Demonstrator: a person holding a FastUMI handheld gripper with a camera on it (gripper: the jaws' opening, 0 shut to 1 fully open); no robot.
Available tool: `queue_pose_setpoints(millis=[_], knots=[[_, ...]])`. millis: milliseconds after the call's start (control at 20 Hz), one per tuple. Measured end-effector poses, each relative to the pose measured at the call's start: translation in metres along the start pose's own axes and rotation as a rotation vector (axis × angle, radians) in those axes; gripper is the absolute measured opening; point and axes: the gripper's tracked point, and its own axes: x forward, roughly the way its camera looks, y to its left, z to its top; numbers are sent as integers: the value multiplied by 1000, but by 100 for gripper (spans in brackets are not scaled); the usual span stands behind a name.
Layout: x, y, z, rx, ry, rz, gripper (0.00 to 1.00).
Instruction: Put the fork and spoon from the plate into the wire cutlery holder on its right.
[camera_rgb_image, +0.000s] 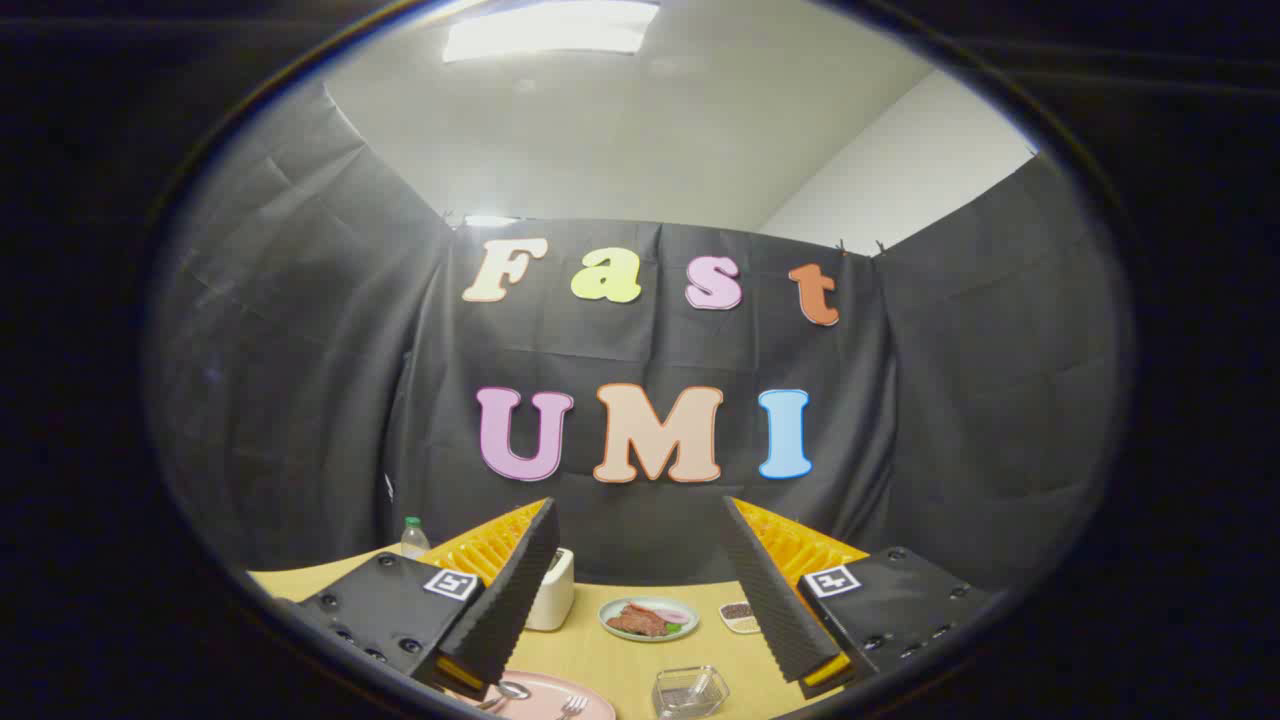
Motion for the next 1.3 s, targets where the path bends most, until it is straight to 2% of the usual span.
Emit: queue_pose_setpoints(millis=[500, 950, 1300], knots=[[6, 29, -11, 3, 28, 76, 100], [6, 37, -31, 28, 79, 84, 100], [-3, 48, -102, 32, 232, 114, 100]])
